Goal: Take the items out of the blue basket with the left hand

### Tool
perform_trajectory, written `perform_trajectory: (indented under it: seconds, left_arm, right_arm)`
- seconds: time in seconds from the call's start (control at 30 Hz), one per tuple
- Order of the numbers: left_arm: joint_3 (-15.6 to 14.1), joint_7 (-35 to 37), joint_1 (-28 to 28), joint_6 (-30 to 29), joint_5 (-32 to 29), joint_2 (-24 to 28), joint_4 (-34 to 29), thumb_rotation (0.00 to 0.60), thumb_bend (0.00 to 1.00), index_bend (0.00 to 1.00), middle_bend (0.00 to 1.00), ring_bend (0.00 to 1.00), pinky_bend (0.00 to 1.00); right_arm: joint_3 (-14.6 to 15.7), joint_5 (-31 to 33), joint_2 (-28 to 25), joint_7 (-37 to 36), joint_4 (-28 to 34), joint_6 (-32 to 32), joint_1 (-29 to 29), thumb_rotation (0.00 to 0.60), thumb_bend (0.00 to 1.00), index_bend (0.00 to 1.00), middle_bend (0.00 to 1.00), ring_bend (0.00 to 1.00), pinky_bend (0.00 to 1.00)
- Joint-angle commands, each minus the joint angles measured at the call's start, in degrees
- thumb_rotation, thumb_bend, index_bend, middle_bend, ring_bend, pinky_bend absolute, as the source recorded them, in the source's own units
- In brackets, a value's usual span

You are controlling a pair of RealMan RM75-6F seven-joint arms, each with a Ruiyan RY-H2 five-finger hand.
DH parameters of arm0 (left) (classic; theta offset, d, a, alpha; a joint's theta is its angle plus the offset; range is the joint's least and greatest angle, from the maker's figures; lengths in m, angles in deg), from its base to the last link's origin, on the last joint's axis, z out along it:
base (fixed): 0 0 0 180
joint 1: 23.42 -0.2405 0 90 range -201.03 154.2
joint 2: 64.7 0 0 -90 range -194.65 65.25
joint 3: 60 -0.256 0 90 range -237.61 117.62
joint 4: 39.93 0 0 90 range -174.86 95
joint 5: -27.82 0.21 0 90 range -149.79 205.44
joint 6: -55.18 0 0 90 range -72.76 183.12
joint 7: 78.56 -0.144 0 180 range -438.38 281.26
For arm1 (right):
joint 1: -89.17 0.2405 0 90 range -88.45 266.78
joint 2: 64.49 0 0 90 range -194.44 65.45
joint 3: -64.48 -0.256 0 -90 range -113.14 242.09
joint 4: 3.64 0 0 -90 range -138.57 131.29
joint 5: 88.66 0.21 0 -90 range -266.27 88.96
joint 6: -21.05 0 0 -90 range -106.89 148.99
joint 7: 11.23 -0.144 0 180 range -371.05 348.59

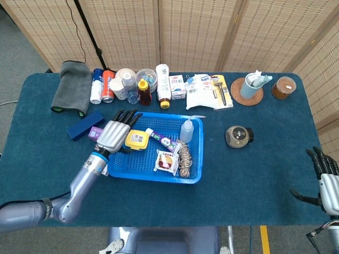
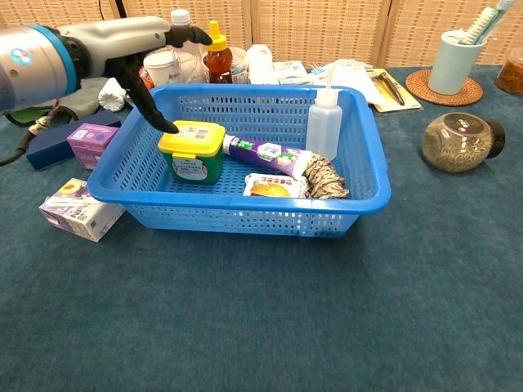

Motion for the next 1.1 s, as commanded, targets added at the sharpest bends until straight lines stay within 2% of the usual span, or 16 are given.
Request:
perform_trajectory:
  seconds: [0.03,0.27,0.53,0.67,0.8,0.87,1.0,1.1]
  left_arm:
    - [0.36,-3.40,2.47,0.85,-3.25,-2.87,2.55,0.600,0.08,0.00,0.00,0.00,0.00]
    - [-0.05,-6.26,4.99,2.29,-8.18,-6.42,6.19,0.600,0.08,0.00,0.00,0.00,0.00]
    - [-1.45,-5.58,5.05,2.02,-7.91,-9.15,8.70,0.600,0.08,0.00,0.00,0.00,0.00]
    - [-1.60,-6.10,5.63,3.05,-9.93,-10.49,10.57,0.600,0.08,0.01,0.00,0.00,0.00]
    - [-1.74,-6.53,6.05,3.23,-11.05,-12.00,12.16,0.600,0.08,0.07,0.00,0.03,0.00]
    - [-1.87,-6.92,6.21,3.12,-11.56,-12.62,12.80,0.600,0.09,0.10,0.00,0.07,0.04]
    - [-2.00,-7.70,6.42,2.46,-11.99,-13.65,13.83,0.600,0.11,0.15,0.00,0.18,0.19]
    - [-1.91,-8.00,6.54,2.12,-12.02,-14.18,14.51,0.600,0.18,0.20,0.03,0.24,0.29]
  right_arm:
    - [-0.07,0.15,-0.06,-0.18,-0.11,-0.16,0.07,0.600,0.00,0.00,0.00,0.00,0.00]
    - [-0.24,0.77,0.07,-0.19,-0.47,-0.82,0.39,0.600,0.00,0.00,0.00,0.00,0.00]
    - [-0.54,1.97,0.22,-0.22,-0.80,-1.88,0.83,0.600,0.00,0.00,0.00,0.00,0.00]
    - [-0.55,2.25,0.20,-0.34,-0.82,-2.38,1.01,0.600,0.00,0.00,0.00,0.00,0.00]
    - [-0.65,2.70,0.23,-0.40,-0.97,-2.65,1.09,0.600,0.00,0.00,0.00,0.00,0.00]
    - [-0.75,2.93,0.23,-0.47,-1.00,-2.75,1.14,0.600,0.00,0.00,0.00,0.00,0.00]
    - [-0.85,3.19,0.28,-0.45,-1.08,-2.91,1.23,0.600,0.00,0.00,0.00,0.00,0.00]
    - [-0.84,3.30,0.34,-0.38,-1.15,-3.11,1.30,0.600,0.00,0.00,0.00,0.00,0.00]
